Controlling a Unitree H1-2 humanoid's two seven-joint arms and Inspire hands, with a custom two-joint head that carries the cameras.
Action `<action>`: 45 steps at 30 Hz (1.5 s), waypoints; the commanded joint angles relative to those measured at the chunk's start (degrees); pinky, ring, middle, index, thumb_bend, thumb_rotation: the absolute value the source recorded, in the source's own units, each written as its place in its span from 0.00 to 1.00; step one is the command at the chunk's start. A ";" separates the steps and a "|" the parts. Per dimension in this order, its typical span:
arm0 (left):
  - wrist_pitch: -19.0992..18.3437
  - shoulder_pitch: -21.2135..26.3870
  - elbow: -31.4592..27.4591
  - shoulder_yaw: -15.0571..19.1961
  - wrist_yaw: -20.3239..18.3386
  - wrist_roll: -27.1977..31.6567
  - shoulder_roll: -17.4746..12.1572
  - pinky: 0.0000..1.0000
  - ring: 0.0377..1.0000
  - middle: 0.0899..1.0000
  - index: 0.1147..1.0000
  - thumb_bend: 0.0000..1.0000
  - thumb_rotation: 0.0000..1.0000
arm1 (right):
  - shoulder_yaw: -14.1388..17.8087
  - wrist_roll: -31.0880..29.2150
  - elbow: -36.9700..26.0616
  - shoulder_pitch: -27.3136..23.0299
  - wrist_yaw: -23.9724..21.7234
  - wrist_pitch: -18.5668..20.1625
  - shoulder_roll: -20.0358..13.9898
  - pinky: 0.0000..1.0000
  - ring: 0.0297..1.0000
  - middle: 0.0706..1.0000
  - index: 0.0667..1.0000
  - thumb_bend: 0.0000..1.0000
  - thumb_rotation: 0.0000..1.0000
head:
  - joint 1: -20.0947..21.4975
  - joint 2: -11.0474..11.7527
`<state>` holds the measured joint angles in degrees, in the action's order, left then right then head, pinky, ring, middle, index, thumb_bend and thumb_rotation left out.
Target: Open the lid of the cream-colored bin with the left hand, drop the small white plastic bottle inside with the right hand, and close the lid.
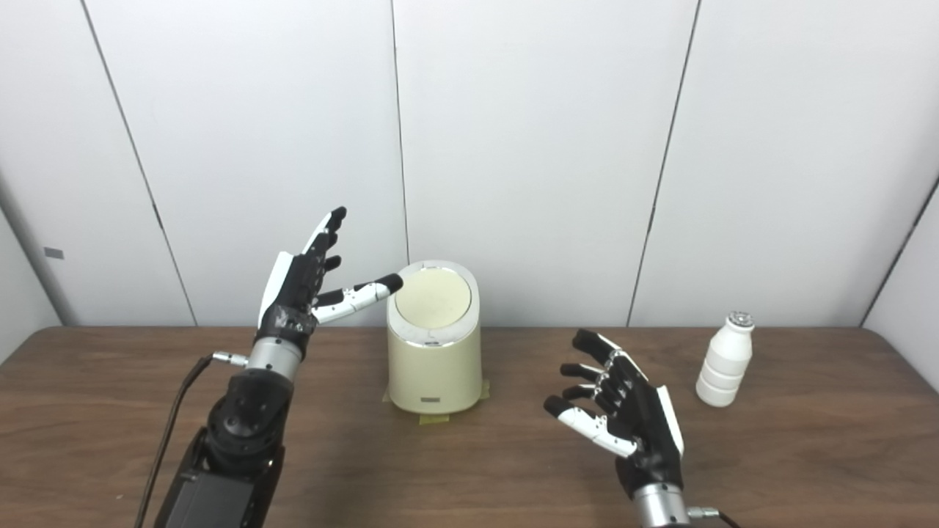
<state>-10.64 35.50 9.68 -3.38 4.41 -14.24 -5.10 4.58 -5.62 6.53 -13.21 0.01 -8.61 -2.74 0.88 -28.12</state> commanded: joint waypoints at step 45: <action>-2.55 9.18 13.29 -12.61 7.24 -22.54 -1.03 0.84 1.00 1.00 1.00 0.80 0.01 | 0.02 -0.50 -2.46 -2.60 0.86 -2.83 1.59 0.48 0.62 0.76 0.72 0.78 0.20 | 1.11 -1.24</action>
<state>-12.93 41.41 23.49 -15.47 10.09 -34.29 -5.59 4.51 -5.88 6.08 -13.24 0.92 -9.39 -1.22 1.93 -29.35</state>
